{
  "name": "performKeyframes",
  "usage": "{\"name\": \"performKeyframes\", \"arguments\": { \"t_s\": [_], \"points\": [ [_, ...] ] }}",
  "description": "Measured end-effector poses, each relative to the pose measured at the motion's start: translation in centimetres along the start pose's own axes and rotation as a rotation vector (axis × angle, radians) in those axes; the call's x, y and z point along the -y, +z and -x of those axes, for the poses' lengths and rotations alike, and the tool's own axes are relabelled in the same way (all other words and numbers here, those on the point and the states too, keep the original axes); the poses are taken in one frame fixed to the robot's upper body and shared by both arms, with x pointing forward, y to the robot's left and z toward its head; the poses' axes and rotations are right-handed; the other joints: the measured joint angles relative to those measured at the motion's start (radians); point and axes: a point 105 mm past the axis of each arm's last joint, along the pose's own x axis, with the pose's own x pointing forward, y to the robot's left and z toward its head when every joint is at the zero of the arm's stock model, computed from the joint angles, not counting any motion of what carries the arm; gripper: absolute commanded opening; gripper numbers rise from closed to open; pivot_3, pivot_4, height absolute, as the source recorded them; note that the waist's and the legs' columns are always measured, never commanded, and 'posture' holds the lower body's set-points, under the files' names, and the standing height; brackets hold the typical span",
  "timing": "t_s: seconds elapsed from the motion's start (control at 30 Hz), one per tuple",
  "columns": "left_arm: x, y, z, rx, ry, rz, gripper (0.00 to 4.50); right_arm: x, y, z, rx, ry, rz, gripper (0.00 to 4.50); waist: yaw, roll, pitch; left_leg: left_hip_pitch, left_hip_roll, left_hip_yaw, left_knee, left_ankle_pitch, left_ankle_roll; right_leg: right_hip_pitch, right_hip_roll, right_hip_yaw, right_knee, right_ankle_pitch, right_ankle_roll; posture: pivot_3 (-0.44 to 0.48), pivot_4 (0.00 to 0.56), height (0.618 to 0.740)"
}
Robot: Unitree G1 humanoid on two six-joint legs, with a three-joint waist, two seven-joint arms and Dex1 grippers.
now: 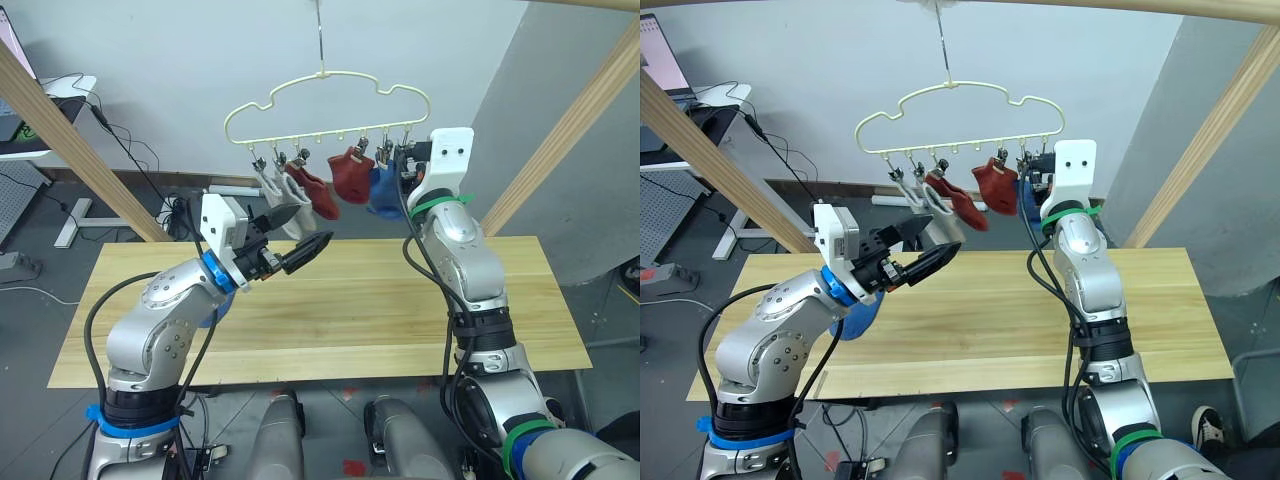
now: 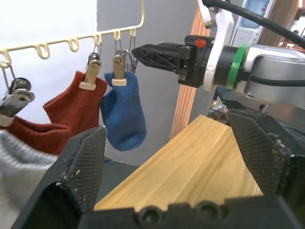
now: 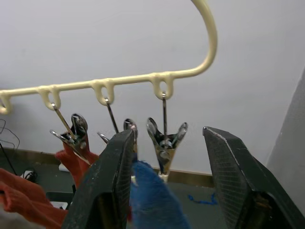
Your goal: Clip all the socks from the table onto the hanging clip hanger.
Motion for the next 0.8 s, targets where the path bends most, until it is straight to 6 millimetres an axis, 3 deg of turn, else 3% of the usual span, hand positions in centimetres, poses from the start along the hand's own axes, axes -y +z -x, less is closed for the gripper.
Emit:
{"name": "performKeyframes", "arguments": {
  "t_s": [0.43,0.8],
  "points": [
    [-0.1,-0.2,0.1,-0.004,0.014,0.003,4.5,1.3,-1.4,-0.6,-0.055,-0.09,0.024,2.36,0.0,0.0,0.0,0.0,0.0,0.0,-0.001,0.0,0.0,0.0,0.0,0.0,0.0,0.0,0.0,0.048,0.274,0.74],
    [0.6,0.7,0.0,0.032,-0.016,0.003,4.5,0.4,-0.1,-1.4,-0.007,-0.074,-0.009,2.36,0.001,0.0,0.0,0.0,0.0,0.0,-0.001,0.0,0.0,-0.001,0.0,0.0,-0.001,0.0,0.0,0.061,0.262,0.74]
  ]
}}
